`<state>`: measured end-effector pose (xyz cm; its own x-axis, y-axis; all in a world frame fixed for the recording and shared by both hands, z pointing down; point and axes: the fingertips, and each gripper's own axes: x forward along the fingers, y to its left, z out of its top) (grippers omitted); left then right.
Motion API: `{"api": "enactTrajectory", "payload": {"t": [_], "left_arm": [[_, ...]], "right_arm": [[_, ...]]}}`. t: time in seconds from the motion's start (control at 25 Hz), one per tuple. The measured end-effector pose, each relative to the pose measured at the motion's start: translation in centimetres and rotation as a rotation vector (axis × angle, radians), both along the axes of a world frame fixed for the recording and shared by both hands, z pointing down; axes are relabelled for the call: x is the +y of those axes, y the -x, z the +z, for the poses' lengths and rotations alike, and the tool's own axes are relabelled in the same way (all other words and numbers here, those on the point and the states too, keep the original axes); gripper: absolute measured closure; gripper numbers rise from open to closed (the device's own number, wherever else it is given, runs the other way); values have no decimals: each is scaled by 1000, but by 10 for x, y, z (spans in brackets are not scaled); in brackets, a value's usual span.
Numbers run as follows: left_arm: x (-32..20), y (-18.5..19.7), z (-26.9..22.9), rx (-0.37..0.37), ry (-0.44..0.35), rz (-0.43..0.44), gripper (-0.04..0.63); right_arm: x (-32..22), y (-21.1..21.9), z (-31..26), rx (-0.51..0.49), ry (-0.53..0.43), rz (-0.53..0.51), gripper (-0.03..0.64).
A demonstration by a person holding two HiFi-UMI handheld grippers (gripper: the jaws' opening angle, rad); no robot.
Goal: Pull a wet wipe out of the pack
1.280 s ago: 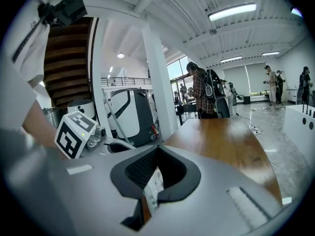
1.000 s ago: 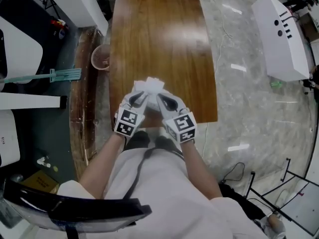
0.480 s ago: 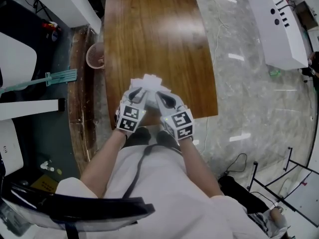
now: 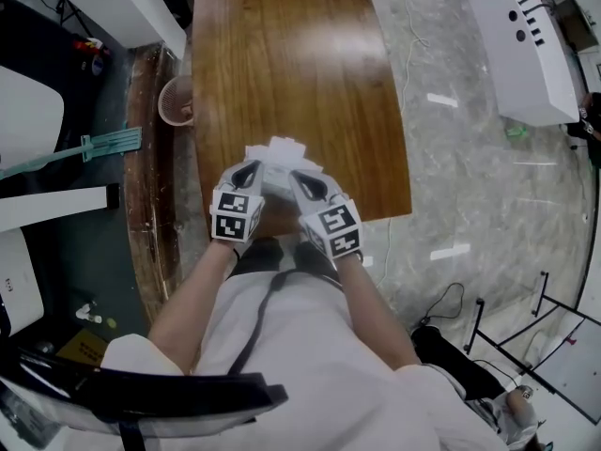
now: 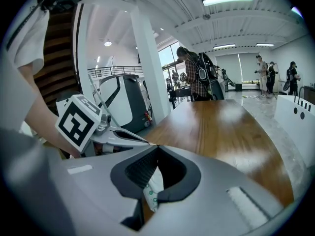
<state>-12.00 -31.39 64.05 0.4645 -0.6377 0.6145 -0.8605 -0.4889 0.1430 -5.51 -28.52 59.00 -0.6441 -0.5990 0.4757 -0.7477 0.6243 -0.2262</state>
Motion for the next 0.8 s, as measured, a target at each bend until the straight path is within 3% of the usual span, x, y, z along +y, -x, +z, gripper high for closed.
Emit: {"api": "enactTrajectory", "payload": {"t": [0.28, 0.8], "left_arm": [[-1, 9, 12, 23, 38, -19, 589], [7, 10, 17, 31, 31, 33, 588]], "right_arm": [[-2, 15, 26, 70, 56, -72, 608], [-2, 39, 70, 148, 197, -144, 566]]}}
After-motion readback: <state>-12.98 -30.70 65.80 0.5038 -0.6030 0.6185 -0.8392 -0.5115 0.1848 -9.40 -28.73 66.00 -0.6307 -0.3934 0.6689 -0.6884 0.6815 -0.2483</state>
